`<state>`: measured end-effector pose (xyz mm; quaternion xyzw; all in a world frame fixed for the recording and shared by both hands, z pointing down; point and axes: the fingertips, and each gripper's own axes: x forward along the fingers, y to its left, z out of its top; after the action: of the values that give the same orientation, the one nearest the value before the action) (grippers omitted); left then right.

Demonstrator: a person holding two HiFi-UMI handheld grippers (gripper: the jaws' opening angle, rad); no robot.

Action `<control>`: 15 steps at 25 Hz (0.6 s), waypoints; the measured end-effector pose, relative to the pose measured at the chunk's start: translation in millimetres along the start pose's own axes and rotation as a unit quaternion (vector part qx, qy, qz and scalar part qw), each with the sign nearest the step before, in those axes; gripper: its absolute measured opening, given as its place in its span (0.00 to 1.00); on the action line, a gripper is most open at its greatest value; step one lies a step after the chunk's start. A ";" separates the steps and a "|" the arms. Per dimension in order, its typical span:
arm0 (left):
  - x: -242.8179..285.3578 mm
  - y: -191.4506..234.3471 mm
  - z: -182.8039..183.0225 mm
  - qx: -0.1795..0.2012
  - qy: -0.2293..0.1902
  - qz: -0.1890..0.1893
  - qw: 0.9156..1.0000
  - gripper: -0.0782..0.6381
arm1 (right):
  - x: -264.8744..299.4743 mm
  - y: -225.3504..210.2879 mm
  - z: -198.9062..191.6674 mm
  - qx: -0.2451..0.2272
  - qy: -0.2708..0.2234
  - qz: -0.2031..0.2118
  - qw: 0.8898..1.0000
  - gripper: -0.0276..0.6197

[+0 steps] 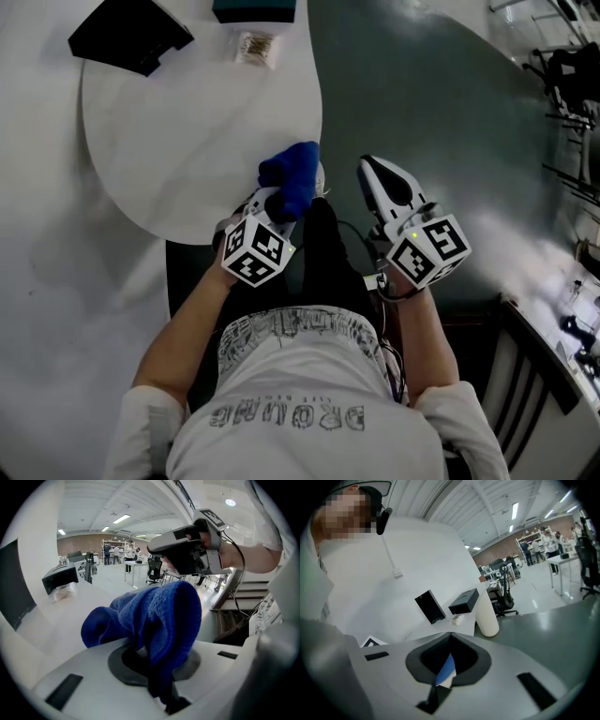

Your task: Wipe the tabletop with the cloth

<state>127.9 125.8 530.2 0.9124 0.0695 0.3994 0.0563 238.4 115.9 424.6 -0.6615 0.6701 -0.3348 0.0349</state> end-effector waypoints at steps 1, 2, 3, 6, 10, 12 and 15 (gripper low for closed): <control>2.4 -1.2 2.6 0.000 0.000 -0.002 1.000 0.21 | -2.4 -2.1 0.6 0.001 -0.002 -0.002 1.000 0.05; 4.1 -2.1 4.6 0.000 0.001 -0.004 1.000 0.21 | -4.3 -3.6 1.3 0.002 -0.003 -0.004 1.000 0.05; 5.0 -2.4 6.0 0.000 0.001 -0.005 1.000 0.21 | -5.5 -4.4 1.8 0.003 -0.005 -0.005 1.000 0.05; 4.8 -1.2 7.3 -0.010 -0.004 -0.010 1.000 0.21 | -7.0 -3.7 3.0 0.002 -0.009 -0.005 1.000 0.05; -4.9 6.0 14.0 -0.025 -0.026 -0.006 0.999 0.21 | -8.3 0.3 6.2 -0.002 -0.013 -0.003 1.000 0.05; -14.2 13.1 22.2 -0.034 -0.045 0.002 0.998 0.21 | -10.2 2.3 9.5 -0.005 -0.016 -0.001 1.000 0.05; -31.1 27.1 39.9 -0.046 -0.071 0.018 0.996 0.21 | -11.9 5.9 16.1 -0.009 -0.021 0.002 1.000 0.05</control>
<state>138.7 91.9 485.1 0.9361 0.0307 0.3371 0.0960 242.7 119.7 404.6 -0.6675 0.6734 -0.3148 0.0435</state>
